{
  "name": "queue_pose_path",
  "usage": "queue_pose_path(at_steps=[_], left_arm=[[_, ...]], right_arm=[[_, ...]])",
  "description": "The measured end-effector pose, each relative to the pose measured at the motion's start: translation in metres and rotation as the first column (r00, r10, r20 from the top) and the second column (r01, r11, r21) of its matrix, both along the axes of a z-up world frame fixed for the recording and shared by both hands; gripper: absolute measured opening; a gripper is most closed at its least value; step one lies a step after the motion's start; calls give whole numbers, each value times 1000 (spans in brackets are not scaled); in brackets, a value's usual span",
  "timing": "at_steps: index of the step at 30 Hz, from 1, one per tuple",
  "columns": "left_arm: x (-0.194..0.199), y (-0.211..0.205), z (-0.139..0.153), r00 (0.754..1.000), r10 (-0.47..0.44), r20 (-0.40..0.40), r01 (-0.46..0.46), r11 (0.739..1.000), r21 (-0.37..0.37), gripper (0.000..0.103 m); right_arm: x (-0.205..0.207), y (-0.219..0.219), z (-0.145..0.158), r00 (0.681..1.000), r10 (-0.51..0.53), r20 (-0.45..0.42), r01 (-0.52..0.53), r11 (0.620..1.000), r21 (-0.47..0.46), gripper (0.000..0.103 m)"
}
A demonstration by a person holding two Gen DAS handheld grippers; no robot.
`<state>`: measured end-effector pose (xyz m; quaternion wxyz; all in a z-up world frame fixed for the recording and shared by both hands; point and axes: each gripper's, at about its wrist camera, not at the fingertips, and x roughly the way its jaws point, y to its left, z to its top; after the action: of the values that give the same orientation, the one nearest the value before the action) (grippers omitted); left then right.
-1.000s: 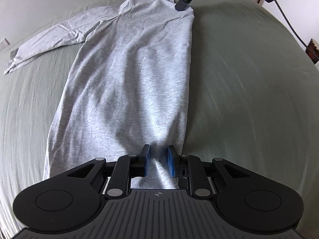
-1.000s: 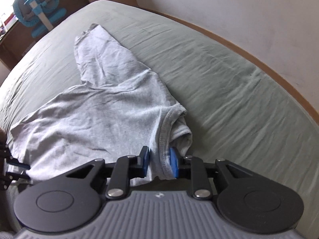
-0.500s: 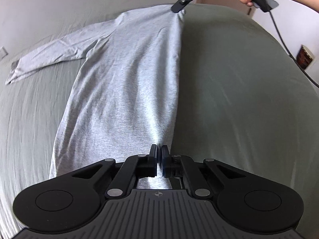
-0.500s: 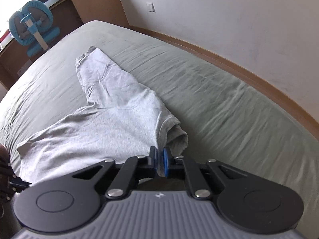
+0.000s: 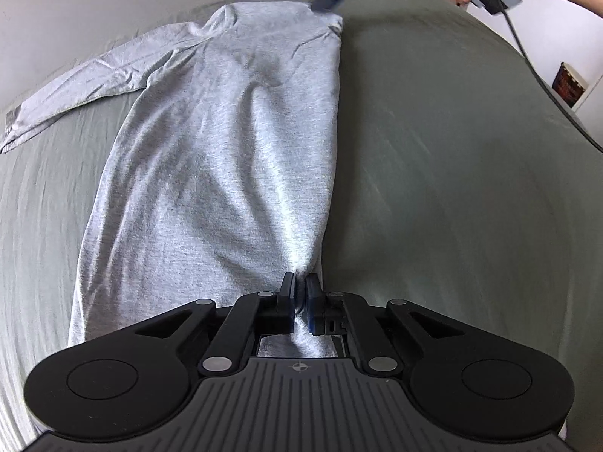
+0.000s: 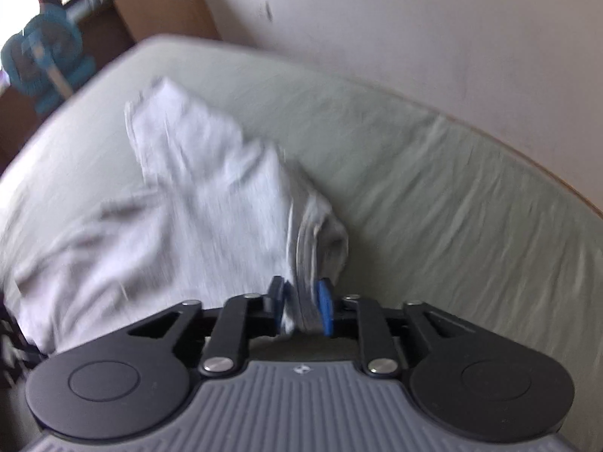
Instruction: Fold clothes
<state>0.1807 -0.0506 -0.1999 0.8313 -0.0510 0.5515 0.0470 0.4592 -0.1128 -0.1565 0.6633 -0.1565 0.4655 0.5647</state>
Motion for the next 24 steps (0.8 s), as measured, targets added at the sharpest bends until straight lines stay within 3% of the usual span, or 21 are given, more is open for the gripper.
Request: queue_pose_path(at_steps=[3,10,13,18,24], left_arm=[[1,3,0,1000,5,5,-5,1000,-3,6],[6,17,-3,999,33,3,-33,999,-40,6],[10,22,-4,999,34,-1,-34,998,-45,7],[16,31,-5,999,33,-6,-34,998,-54,7],[20,42,-4,999,51,0,-51,996,-70,7]], right_arm=[[25,21,-1,997,-66,-40,66,998,1,26],[30,58,-25,994,-55,-91,46,994,-97,25],[25,60,-24,996,-58,-67,54,997,-60,11],[15,59,-9,999,-34,-1,34,999,-40,11],[15,59,-10,997,-40,63,46,993,-109,9]])
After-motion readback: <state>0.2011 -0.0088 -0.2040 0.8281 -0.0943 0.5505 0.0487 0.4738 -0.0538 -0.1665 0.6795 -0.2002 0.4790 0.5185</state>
